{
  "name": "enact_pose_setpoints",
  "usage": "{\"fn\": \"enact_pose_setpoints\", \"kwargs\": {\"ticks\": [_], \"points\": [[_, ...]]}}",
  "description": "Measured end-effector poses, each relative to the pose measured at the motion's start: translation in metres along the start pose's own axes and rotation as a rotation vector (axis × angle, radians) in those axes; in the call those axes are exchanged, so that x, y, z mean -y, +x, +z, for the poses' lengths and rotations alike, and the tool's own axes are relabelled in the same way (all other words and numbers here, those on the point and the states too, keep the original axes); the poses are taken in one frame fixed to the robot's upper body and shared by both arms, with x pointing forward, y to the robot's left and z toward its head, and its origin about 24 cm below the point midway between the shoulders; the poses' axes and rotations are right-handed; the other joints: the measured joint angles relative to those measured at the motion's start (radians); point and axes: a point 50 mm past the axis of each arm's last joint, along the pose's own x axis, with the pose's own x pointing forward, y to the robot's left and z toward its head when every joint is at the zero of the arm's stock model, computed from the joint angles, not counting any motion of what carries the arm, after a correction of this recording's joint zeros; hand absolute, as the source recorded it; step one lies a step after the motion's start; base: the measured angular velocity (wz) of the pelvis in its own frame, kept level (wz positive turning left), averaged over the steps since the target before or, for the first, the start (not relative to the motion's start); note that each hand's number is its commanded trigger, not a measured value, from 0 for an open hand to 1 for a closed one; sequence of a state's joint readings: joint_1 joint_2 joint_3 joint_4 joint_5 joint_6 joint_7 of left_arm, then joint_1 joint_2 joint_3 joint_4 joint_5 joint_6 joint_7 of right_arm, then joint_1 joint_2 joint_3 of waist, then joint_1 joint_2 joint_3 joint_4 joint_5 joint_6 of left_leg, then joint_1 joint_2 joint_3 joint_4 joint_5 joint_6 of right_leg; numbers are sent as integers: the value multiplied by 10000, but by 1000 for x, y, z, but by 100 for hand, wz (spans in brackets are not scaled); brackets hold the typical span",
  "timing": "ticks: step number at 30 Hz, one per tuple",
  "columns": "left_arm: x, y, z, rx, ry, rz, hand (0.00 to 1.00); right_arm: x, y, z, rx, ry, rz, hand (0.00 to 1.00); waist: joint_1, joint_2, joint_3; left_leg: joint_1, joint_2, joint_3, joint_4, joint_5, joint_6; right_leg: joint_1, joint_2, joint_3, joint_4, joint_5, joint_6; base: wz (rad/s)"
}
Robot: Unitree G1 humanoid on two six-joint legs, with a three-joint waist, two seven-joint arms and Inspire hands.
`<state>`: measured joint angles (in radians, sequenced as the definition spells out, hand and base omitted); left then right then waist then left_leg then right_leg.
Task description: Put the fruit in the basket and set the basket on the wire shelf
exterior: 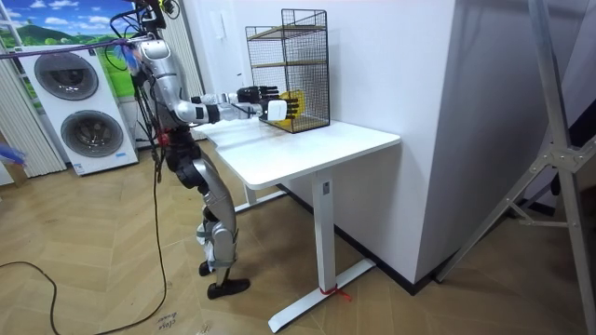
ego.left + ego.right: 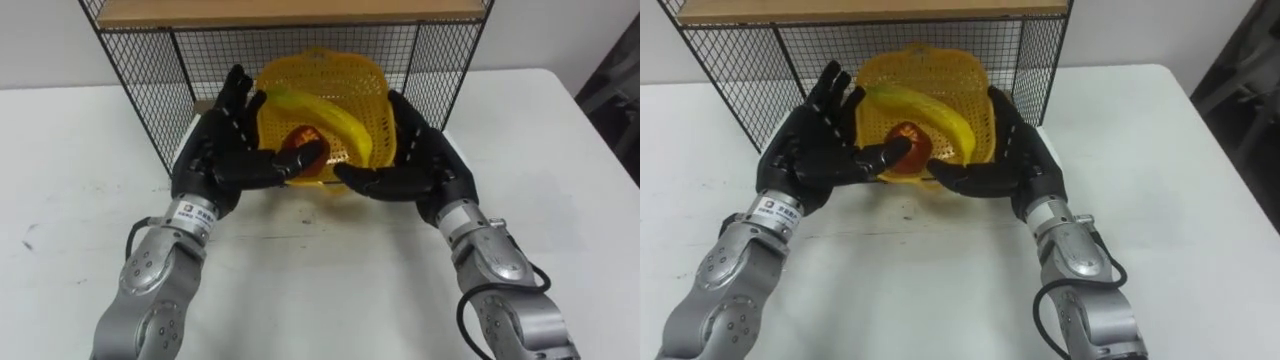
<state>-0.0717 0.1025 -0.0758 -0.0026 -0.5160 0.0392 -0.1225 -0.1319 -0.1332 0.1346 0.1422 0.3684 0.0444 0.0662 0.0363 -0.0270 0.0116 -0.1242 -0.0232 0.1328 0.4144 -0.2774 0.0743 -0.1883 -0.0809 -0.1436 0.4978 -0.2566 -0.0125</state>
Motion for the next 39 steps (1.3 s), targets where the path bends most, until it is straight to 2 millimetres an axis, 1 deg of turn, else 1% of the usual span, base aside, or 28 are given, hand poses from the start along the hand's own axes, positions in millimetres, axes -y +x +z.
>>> {"fn": "enact_pose_setpoints", "kwargs": {"ticks": [4, 7, 9, 11, 14, 18, 25, 33, 39], "points": [[0, 2, 3, 74, 29, -20, 0, -1, 1, 4, 160, -9, 44, 0, -3, -22, -7, 292, 117, -9, -223, 14, -20, 420, 172, -26, -495, 143, -14, 0], [-1, 5, 8, 228, 84, -25, 0, -3, 2, 10, 403, -23, 142, 0, -8, 10, -21, 343, 183, -26, -386, 43, -56, 556, 291, -40, -871, 329, -24, -1], [-1, 6, 9, 186, 147, -36, 0, -4, 2, 12, 481, -28, 168, 0, -3, 14, -20, 404, 214, -21, -406, 44, -58, 679, 327, -58, -1033, 373, -22, 0], [-3, 6, 8, 29, 169, -10, 0, -4, 2, 13, 494, 26, 169, 0, -4, 48, -23, 540, 218, -13, -522, 44, -59, 821, 334, -82, -1131, 393, -18, 0], [-3, 6, 7, -96, 115, 41, 0, -4, 3, 13, 401, 28, 99, 0, -5, 170, -26, 632, 215, -5, -541, 45, -60, 900, 341, -81, -1217, 424, 1, 0], [-4, 6, 5, -243, 89, 91, 0, -5, 4, 13, 411, 102, 5, 0, -4, 290, 6, 736, 215, -9, -560, 49, -64, 999, 337, -90, -1233, 419, 8, 0], [-4, 6, 3, -420, 51, 167, 0, -6, 6, 15, 348, 95, -28, 0, 14, 309, 11, 744, 183, -24, -778, 115, -64, 973, 314, -120, -1231, 419, 8, 0], [-3, 10, 3, -512, -21, 536, 0, -8, 18, 29, 570, -60, 26, 0, 8, 331, -4, 720, 185, -39, -712, 146, -74, 1015, 321, -239, -1382, 459, -1, 0], [-4, 10, 0, -847, -72, 837, 0, -8, 20, 22, 135, -95, -36, 0, 13, 332, -3, 839, 186, -41, -781, 160, -75, 1177, 326, -231, -1559, 470, 15, 0]]}}
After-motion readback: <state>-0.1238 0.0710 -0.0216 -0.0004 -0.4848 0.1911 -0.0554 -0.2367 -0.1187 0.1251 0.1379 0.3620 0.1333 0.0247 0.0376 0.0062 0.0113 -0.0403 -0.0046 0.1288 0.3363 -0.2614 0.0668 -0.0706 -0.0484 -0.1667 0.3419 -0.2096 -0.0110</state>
